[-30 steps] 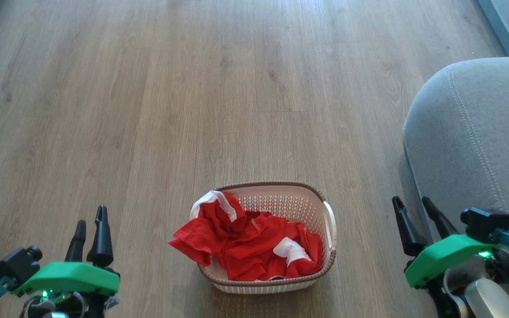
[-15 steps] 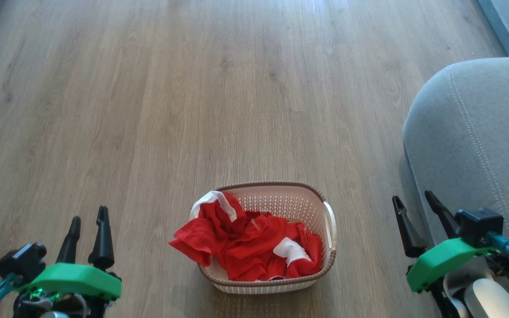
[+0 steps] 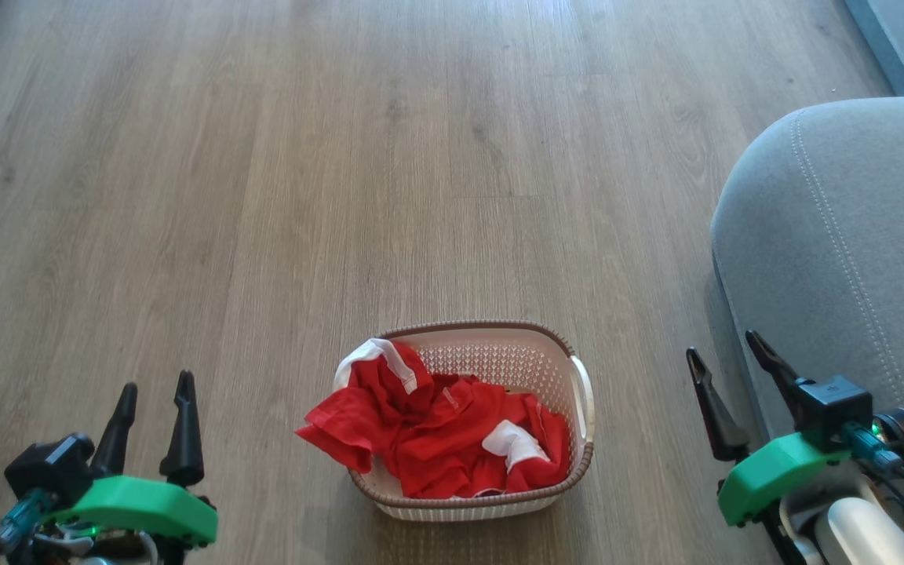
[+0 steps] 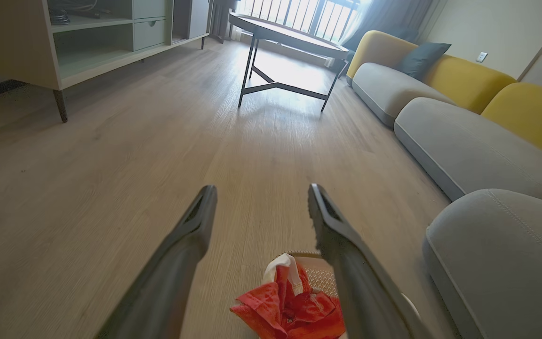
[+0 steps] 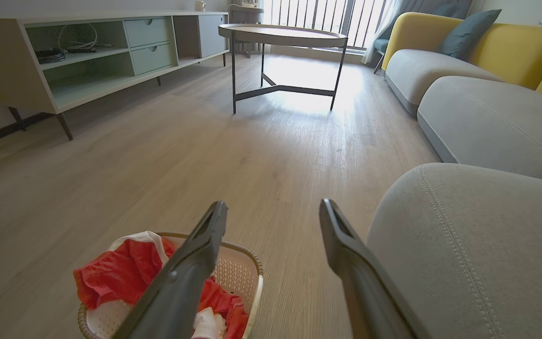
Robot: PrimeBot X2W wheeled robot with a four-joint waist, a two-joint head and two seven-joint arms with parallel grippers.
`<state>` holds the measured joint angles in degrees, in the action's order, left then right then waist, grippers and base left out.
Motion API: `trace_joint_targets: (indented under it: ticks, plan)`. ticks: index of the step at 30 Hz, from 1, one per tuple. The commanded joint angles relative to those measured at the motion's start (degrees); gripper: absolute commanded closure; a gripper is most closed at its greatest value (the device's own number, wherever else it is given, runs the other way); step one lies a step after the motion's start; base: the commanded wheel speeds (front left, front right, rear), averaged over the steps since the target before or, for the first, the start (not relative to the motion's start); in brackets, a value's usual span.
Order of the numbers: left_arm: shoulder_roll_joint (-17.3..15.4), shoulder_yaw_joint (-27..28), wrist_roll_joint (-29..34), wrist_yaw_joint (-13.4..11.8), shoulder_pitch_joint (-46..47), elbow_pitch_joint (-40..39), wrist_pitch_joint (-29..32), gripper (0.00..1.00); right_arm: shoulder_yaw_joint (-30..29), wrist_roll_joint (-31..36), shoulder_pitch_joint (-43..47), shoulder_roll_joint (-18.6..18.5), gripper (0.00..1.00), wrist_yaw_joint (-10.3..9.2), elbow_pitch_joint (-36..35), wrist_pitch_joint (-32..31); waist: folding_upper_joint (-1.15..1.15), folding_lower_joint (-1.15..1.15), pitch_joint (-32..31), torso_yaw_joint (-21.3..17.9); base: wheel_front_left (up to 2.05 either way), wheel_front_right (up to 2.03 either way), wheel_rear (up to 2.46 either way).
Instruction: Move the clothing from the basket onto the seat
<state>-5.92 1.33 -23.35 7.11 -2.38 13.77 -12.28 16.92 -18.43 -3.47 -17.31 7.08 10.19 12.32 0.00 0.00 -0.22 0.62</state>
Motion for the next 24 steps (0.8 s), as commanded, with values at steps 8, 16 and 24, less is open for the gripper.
trace_joint_targets:
  ticks: [8, 16, 24]
  plan:
    - [-1.9, 1.9, 6.1, 0.4, 1.8, -2.5, -2.3, 0.00, -2.9, 4.4, 0.4, -0.9, 0.00, 0.40, -2.5, 2.2, 0.00, 0.00, 0.1, 0.0, 0.00, 0.00, 0.00]
    - [-2.3, 2.4, 7.8, 0.4, 1.3, -1.9, -2.7, 0.00, -4.7, 6.3, 1.7, -0.2, 0.00, 0.41, -2.7, 2.7, 0.00, 0.00, 0.4, -0.5, 0.00, 0.00, 0.00]
    - [-2.6, 3.0, 7.7, 0.4, 1.3, -1.1, -2.7, 0.00, -6.0, 6.4, 2.1, 0.5, 0.00, 0.41, -2.8, 2.7, 0.00, 0.00, 0.5, -0.9, 0.00, 0.00, 0.00]
